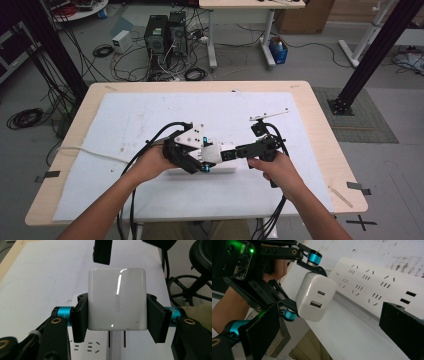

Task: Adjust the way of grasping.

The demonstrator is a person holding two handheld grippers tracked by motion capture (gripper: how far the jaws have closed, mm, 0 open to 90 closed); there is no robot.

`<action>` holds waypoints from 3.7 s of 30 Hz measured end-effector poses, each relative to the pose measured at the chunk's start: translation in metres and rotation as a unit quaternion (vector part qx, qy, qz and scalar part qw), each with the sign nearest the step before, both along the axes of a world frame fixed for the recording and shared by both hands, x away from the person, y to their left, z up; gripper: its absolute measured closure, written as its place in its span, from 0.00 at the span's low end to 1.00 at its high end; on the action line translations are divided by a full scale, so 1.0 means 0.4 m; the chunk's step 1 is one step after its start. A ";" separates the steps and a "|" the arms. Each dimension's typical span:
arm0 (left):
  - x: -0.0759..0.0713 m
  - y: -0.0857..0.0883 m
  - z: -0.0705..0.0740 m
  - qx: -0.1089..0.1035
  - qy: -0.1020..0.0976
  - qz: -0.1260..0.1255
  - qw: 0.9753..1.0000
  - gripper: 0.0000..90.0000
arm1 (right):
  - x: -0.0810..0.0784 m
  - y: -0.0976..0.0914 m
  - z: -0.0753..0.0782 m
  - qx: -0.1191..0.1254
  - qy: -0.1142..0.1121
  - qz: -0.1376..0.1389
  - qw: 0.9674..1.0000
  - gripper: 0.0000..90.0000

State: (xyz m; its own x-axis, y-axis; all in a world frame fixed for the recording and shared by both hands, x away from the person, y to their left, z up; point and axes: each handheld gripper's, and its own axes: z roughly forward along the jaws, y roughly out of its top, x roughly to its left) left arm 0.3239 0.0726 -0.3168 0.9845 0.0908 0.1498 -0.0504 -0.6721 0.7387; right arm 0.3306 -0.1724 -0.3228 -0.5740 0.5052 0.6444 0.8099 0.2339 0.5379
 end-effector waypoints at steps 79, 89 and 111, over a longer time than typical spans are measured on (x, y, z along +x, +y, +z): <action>0.081 0.261 0.003 0.104 0.074 0.237 0.963 0.21 | 0.025 -0.156 0.036 -0.287 -0.121 -0.044 0.949 0.70; 0.129 0.369 0.019 0.166 0.110 0.307 0.931 0.21 | 0.053 -0.219 0.079 -0.325 -0.109 -0.052 0.938 0.70; 0.123 0.433 -0.007 0.180 0.125 0.326 0.920 0.21 | 0.072 -0.239 0.108 -0.356 -0.113 -0.046 0.926 0.69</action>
